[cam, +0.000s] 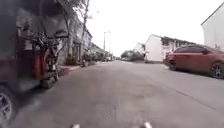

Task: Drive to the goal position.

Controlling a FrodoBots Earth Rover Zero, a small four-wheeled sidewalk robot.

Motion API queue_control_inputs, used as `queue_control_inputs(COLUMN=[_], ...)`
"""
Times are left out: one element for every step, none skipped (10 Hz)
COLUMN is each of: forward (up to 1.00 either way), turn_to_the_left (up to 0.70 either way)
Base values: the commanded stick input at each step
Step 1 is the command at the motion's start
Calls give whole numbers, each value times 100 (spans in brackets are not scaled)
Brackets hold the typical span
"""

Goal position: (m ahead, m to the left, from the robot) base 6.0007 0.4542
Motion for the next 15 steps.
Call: queue_control_inputs(forward=[70, 70, 70, 70, 70, 70, 70, 70, 70, 70, 70, 70, 70, 70, 70], turn_to_the_left=[0, 0, 0, 3, 6, 7, 5, 1, 0, 0, 0, 0, 0, 0, 0])
